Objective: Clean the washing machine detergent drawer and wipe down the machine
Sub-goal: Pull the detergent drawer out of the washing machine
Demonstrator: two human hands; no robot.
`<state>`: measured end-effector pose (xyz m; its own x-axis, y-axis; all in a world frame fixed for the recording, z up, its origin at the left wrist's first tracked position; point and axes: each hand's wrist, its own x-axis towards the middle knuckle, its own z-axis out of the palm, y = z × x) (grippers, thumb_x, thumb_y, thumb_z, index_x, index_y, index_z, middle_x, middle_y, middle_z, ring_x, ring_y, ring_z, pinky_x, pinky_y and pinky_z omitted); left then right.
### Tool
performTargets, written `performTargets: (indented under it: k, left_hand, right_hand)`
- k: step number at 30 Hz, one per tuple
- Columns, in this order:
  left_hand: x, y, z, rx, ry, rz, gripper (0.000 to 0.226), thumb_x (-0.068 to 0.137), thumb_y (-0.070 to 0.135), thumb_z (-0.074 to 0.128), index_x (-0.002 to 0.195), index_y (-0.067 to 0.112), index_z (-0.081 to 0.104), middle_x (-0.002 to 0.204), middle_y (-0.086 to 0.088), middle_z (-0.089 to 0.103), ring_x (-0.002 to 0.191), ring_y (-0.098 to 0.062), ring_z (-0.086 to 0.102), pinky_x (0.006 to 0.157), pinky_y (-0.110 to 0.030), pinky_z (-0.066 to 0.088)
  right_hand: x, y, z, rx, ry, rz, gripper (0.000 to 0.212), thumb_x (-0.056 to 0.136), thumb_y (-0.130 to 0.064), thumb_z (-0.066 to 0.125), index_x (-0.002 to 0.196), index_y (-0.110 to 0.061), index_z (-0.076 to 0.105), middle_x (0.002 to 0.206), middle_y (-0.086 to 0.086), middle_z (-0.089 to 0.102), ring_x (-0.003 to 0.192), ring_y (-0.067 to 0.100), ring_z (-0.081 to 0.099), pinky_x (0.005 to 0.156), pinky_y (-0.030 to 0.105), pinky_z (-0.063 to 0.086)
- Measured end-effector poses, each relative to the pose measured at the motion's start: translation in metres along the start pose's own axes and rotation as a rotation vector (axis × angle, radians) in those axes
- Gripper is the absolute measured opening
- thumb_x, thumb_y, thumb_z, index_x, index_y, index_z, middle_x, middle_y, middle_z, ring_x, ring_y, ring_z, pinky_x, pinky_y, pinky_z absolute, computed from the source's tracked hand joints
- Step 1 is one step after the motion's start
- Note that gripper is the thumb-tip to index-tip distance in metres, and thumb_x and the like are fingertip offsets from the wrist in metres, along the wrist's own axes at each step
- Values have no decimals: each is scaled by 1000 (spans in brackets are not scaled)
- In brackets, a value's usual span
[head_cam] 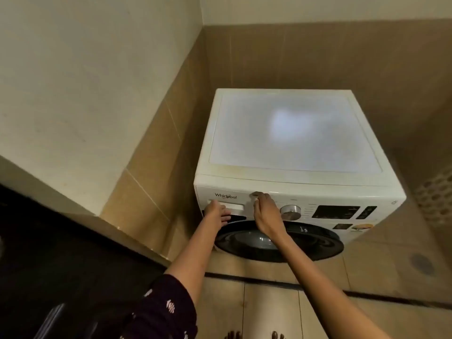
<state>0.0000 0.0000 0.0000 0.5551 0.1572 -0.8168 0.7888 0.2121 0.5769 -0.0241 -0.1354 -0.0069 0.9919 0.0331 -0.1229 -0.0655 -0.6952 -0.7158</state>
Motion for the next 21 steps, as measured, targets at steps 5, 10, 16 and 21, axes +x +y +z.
performTargets:
  k: [5,10,16,21]
  left_hand:
    - [26,-7,0,-124,70,15,42,99,12,19,126,-6,46,94,-19,59,101,-34,57,99,-39,40]
    - [49,0,4,-455,1,36,34,101,20,23,117,-2,45,109,-23,56,105,-33,55,89,-34,44]
    - [60,3,8,-645,-69,33,68,97,52,27,132,-4,39,133,-27,44,126,-37,43,110,-43,33]
    - [58,-5,9,-621,-108,72,81,84,68,39,132,4,40,116,-19,51,111,-32,51,99,-42,42]
  right_hand:
    - [5,16,28,6,-15,23,31,99,-14,32,120,-7,54,119,12,57,111,25,52,92,31,39]
    - [5,23,41,13,16,-12,32,99,-13,32,120,-9,56,117,9,58,109,22,53,90,26,39]
    - [3,20,37,33,59,-104,30,98,-12,36,116,-12,60,110,6,58,103,20,53,87,28,42]
    - [0,11,21,30,143,-159,28,96,-11,40,114,-16,61,97,-1,50,93,17,52,76,25,40]
